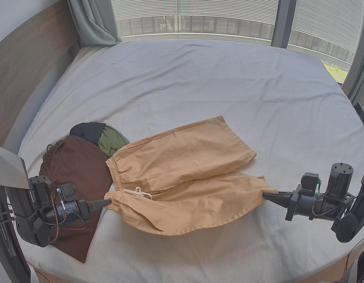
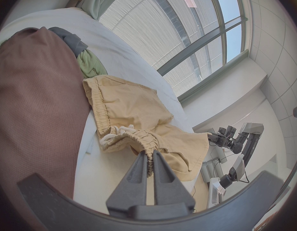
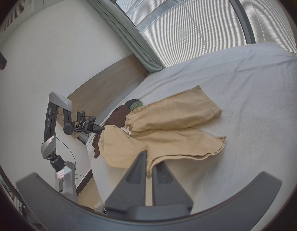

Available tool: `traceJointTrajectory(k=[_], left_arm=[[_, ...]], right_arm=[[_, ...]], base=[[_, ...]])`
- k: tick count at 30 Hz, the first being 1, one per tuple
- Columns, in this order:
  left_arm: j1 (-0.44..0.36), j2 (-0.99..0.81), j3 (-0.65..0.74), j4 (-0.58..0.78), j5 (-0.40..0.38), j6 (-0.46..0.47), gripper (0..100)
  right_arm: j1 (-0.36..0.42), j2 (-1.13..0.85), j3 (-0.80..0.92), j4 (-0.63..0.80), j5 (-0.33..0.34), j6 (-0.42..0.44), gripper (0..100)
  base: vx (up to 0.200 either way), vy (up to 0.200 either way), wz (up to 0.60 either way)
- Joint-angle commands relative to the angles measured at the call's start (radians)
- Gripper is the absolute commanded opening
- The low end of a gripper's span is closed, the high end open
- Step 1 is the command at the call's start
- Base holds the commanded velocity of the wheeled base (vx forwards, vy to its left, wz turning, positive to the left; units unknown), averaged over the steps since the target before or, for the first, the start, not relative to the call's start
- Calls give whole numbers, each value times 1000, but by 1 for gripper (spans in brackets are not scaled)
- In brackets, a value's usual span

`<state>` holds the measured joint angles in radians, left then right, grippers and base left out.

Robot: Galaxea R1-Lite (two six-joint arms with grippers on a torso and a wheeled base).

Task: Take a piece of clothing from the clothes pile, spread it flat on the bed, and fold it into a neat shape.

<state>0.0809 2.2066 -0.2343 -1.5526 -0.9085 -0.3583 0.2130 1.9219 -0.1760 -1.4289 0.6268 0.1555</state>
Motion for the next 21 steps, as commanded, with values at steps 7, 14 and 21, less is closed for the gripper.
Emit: traceJointTrajectory(k=[7,14,21], left_arm=[[4,-36,-14,-1,8,-2,0],[23,-41,-33,0,10,-7,0],[36,-57,-48,0,10,-34,0]], right_arm=[[3,-34,-42,-2,1,25,0],[11,-37,-76,-4,-1,56,0],[11,-35,-115,-15,-10,78,0]], base=[[0,0,0],[0,0,0],[0,0,0]])
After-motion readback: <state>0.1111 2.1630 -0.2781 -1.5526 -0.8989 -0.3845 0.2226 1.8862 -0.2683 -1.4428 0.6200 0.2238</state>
